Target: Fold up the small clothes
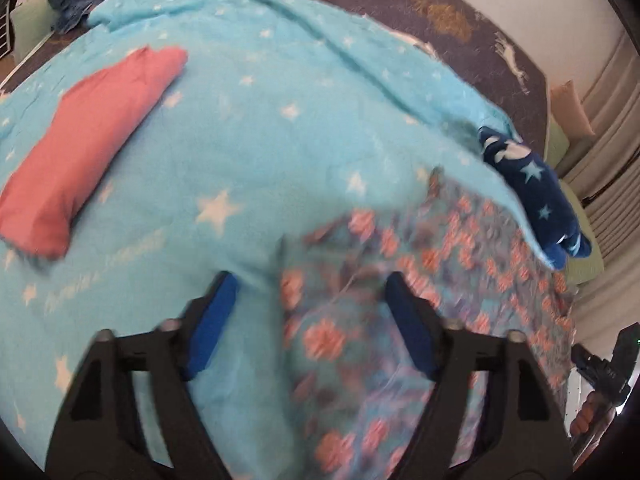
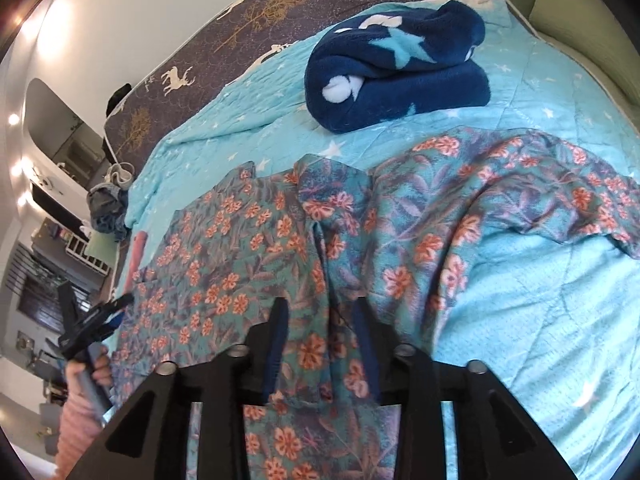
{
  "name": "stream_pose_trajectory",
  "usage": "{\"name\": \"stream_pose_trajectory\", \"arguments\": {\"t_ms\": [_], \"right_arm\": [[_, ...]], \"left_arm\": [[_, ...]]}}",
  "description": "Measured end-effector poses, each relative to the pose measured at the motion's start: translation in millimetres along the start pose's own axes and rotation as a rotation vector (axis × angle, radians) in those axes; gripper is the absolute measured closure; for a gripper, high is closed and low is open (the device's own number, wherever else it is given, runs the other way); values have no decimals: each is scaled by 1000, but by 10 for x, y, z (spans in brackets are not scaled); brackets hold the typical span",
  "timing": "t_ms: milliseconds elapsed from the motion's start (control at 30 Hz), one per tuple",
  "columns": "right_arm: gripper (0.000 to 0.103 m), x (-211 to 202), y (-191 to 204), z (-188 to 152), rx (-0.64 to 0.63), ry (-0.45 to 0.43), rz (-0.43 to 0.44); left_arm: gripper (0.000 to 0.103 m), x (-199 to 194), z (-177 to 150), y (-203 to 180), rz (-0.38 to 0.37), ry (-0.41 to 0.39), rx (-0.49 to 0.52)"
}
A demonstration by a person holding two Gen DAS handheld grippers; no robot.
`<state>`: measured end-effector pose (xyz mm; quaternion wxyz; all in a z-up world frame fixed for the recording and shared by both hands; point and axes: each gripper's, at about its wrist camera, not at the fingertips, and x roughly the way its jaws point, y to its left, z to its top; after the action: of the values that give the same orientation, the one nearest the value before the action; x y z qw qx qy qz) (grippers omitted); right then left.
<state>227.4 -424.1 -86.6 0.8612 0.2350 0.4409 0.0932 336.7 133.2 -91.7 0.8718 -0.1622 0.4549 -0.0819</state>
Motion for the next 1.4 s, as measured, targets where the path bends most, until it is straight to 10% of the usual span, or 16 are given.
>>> {"name": "stream_pose_trajectory", "arguments": {"t_ms": [67,233,367,567,733,833,867,900,1100,1333,1400], "right_arm": [[61,55,51,23,-16,5,-3],[100,88,204,28,-63,-31,-39],[100,-2,145,14,-14,-65,-72],[97,44,-24,-80,16,-27,-102],[92,-186,-160,-107,45,-51,-107],[83,-365,-379,-123,119,-74,-85],[83,-433,-488,-133,156,-86,-85],[82,-518,-631,-145,199,-101,-92],[77,-996,-1602,-242,470,-202,-135],[70,-1223,-2734,-383,842,-315,-96],[62,-1159,-2844,-360,874,-305,-77]], "left_arm": [[96,3,75,-77,-22,25,-1],[97,-498,176,-261,-42,-167,71],[97,-746,196,-283,173,-323,172],[96,-515,60,-10,156,-168,108],[34,-409,-104,-131,129,-107,166],[46,-214,-179,-191,143,-34,192],[94,-157,-183,-188,149,-14,189],[98,-91,-181,-178,153,17,180],[103,-429,-93,-264,371,-182,246],[97,-826,-185,-528,288,-214,274],[73,-917,-273,-774,226,-220,314]]}}
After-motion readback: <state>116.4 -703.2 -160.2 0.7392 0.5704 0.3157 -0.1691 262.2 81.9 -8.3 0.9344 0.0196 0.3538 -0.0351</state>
